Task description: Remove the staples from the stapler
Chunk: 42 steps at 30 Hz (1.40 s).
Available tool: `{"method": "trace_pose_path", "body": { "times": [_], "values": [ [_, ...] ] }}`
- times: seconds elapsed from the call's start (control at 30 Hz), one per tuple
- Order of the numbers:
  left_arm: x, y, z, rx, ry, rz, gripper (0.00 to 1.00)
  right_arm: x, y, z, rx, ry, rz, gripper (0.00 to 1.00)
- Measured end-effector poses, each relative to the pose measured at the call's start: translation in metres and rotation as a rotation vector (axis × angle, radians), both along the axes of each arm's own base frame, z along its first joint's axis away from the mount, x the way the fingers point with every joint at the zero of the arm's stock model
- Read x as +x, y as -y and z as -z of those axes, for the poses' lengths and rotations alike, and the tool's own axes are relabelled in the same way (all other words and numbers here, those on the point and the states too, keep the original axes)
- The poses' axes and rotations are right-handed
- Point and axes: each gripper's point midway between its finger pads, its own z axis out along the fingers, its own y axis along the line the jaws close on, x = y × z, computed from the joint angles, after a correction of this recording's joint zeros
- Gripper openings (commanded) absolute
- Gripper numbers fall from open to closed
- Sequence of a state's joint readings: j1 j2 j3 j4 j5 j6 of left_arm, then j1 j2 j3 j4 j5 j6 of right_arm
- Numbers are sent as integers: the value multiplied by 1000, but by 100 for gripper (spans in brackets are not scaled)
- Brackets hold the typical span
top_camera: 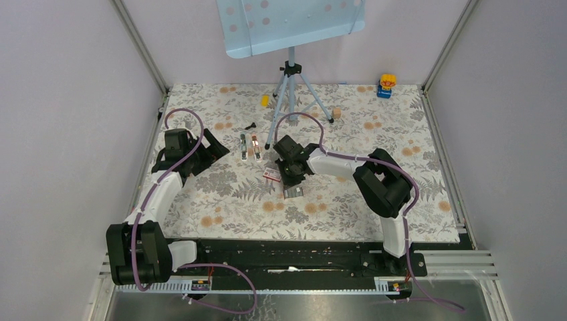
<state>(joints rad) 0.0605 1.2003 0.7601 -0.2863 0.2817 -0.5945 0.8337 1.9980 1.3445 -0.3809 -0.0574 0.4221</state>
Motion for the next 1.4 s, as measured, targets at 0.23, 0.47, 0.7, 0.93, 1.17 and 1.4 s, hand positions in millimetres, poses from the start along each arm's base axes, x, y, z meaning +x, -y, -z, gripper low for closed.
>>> {"method": "trace_pose_path", "body": {
  "times": [0.23,0.47,0.7,0.93,1.17,1.4],
  "values": [
    [0,0,0,-1,0,-1,99,-4,0,-1,3,-8,-15,15],
    [0,0,0,-2,-1,-1,99,9,5,-8,-30,54,33,18],
    [0,-1,0,-4,-2,-1,99,18,26,-23,-110,127,86,22],
    [0,-1,2,-5,-6,-1,99,15,37,-20,-157,120,93,20],
    [0,-1,2,-5,-5,0,99,12,40,-19,-170,111,86,20],
    [0,-1,2,-5,-5,0,99,9,42,-19,-181,101,72,20]
  ]
}}
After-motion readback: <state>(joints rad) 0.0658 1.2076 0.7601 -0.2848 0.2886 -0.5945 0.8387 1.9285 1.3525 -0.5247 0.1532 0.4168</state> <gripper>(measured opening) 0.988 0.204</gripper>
